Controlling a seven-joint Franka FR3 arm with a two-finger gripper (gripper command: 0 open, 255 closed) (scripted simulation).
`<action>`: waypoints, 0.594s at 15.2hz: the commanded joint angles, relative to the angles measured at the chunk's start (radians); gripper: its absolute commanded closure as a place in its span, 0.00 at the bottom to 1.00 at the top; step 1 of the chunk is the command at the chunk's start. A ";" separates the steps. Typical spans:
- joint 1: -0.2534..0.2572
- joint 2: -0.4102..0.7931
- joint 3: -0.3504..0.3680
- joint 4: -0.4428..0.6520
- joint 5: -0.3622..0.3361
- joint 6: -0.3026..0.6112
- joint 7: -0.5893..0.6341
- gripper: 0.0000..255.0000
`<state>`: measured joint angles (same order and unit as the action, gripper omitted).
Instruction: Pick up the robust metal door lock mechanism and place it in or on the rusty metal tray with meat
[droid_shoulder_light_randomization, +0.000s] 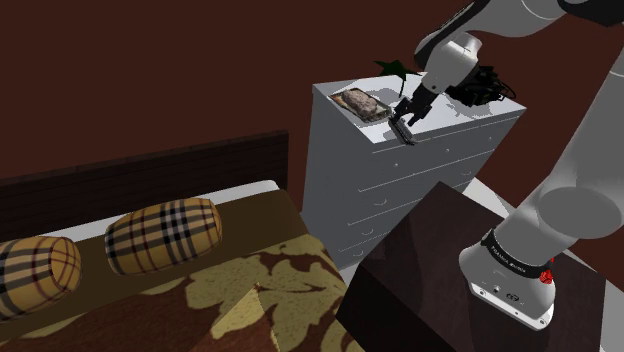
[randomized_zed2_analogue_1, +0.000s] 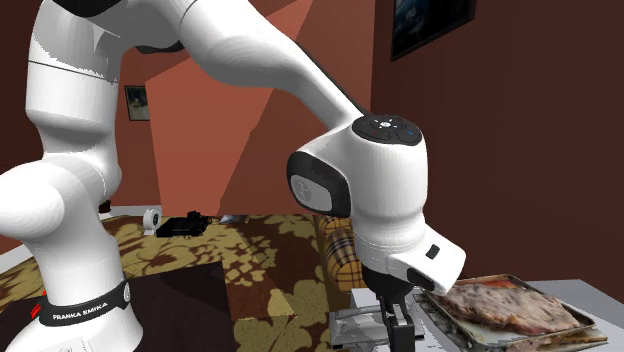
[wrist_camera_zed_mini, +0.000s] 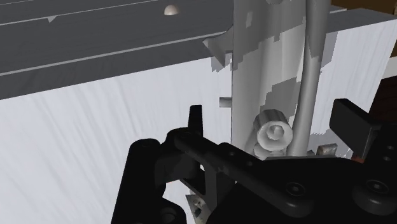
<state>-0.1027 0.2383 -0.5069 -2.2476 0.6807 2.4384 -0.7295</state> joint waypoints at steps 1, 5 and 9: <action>-0.004 0.021 0.009 0.006 0.022 0.009 -0.015 0.00; -0.004 0.021 0.009 0.006 0.022 0.009 -0.015 0.00; -0.004 0.021 0.009 0.006 0.022 0.009 -0.015 1.00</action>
<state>-0.1069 0.2587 -0.4980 -2.2412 0.7029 2.4471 -0.7444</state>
